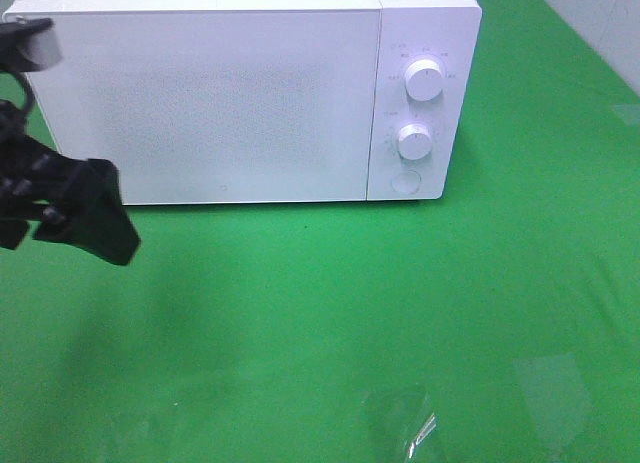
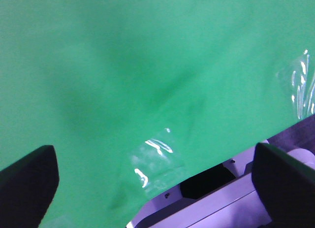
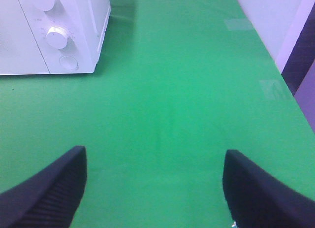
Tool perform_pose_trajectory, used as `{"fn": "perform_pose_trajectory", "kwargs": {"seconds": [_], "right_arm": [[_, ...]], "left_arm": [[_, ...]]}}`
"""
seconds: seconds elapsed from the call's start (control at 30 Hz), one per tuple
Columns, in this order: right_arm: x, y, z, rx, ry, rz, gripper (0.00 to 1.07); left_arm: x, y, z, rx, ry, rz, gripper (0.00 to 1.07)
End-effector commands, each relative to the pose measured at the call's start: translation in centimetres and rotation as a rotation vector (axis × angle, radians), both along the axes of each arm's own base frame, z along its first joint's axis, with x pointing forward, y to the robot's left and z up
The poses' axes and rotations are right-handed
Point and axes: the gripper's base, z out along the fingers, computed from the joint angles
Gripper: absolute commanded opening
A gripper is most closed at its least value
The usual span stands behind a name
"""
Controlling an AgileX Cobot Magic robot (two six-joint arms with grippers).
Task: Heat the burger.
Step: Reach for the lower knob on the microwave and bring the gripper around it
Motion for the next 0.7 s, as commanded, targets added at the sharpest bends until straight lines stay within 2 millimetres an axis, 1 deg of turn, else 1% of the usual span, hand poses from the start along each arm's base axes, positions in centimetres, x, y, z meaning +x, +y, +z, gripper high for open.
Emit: {"fn": "perform_pose_trajectory", "kwargs": {"seconds": [0.03, 0.07, 0.1, 0.13, 0.17, 0.2, 0.3, 0.33, 0.37, 0.4, 0.43, 0.47, 0.5, 0.53, 0.57, 0.63, 0.67, 0.7], "right_arm": [[-0.4, 0.0, 0.0, 0.000, -0.030, -0.003, 0.73], [-0.4, 0.0, 0.0, 0.000, -0.030, -0.003, 0.73], [-0.4, 0.0, 0.0, 0.000, -0.030, -0.003, 0.73], [-0.4, 0.0, 0.0, 0.000, -0.030, -0.003, 0.73], [-0.4, 0.0, 0.0, 0.000, -0.030, -0.003, 0.73], [-0.4, 0.0, 0.0, 0.000, -0.030, -0.003, 0.73], [-0.4, 0.0, 0.0, 0.000, -0.030, -0.003, 0.73], [-0.4, 0.0, 0.0, 0.000, -0.030, -0.003, 0.73], [-0.4, 0.0, 0.0, 0.000, -0.030, -0.003, 0.73], [-0.4, 0.0, 0.0, 0.000, -0.030, -0.003, 0.73], [-0.4, 0.0, 0.0, 0.000, -0.030, -0.003, 0.73], [-0.4, 0.0, 0.0, 0.000, -0.030, -0.003, 0.73], [-0.4, 0.0, 0.0, 0.000, -0.030, -0.003, 0.73], [-0.4, 0.0, 0.0, 0.000, -0.030, -0.003, 0.73], [-0.4, 0.0, 0.0, 0.000, -0.030, -0.003, 0.73], [-0.4, 0.0, 0.0, 0.000, -0.030, -0.003, 0.73], [-0.4, 0.0, 0.0, 0.000, -0.030, -0.003, 0.73], [-0.4, 0.0, 0.0, 0.000, -0.030, -0.003, 0.73]], "left_arm": [[-0.4, 3.9, 1.5, 0.016, 0.015, 0.118, 1.02], [-0.4, 3.9, 1.5, 0.016, 0.015, 0.118, 1.02], [-0.8, 5.5, 2.1, 0.026, 0.021, 0.168, 1.02], [-0.8, 5.5, 2.1, 0.026, 0.021, 0.168, 1.02], [-1.4, 7.0, 2.8, 0.037, 0.014, 0.214, 1.02], [-2.1, 8.1, 3.5, 0.054, 0.009, 0.246, 1.02], [-2.6, 8.6, 3.9, 0.059, 0.001, 0.261, 1.02], [-3.5, 9.4, 4.6, 0.071, -0.019, 0.284, 1.02], [-3.5, 9.4, 4.6, 0.071, -0.019, 0.284, 1.02], [-4.4, 9.9, 5.4, 0.076, -0.056, 0.303, 1.02], [-4.4, 9.9, 5.4, 0.076, -0.056, 0.303, 1.02], [-5.3, 10.1, 6.0, 0.075, -0.093, 0.308, 1.02], [-5.3, 10.1, 6.0, 0.075, -0.093, 0.308, 1.02], [-6.8, 10.2, 6.3, 0.068, -0.147, 0.312, 1.02], [-6.8, 10.2, 6.3, 0.068, -0.147, 0.312, 1.02], [-9.1, 10.2, 5.5, 0.046, -0.192, 0.317, 1.02], [-9.1, 10.2, 5.5, 0.046, -0.192, 0.317, 1.02], [-10.4, 10.3, 5.0, 0.041, -0.219, 0.320, 1.02]]}}
